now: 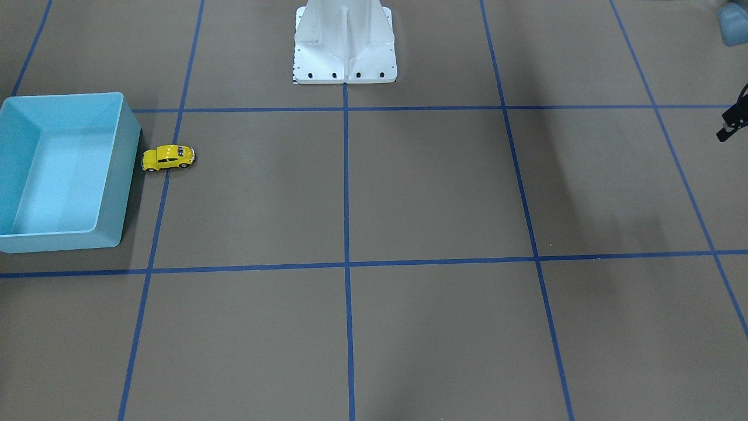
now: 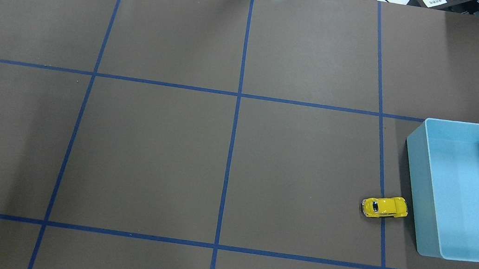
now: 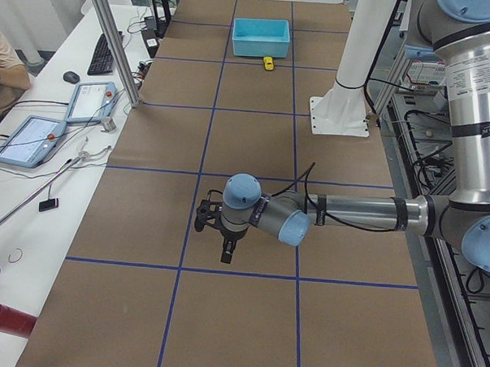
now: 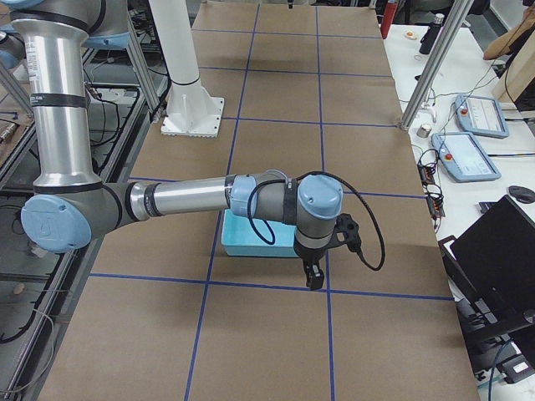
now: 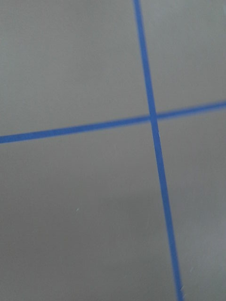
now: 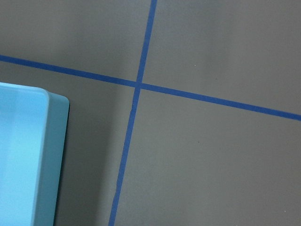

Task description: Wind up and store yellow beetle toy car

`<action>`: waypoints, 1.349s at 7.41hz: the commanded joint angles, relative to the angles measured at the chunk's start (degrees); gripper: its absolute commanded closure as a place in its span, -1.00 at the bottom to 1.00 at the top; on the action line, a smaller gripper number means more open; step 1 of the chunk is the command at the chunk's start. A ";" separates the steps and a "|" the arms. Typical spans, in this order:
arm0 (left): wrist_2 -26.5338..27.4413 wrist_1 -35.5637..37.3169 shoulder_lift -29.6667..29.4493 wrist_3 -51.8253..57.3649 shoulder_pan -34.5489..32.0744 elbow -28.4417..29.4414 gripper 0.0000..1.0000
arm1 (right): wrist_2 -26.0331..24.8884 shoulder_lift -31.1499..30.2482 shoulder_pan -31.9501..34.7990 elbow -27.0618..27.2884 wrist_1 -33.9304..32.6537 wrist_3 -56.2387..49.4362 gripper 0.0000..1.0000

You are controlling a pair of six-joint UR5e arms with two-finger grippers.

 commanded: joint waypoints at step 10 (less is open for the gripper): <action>-5.98 19.16 -4.84 20.64 -6.78 -0.39 -1.00 | 7.20 -2.44 -35.66 15.92 25.92 -5.39 -1.00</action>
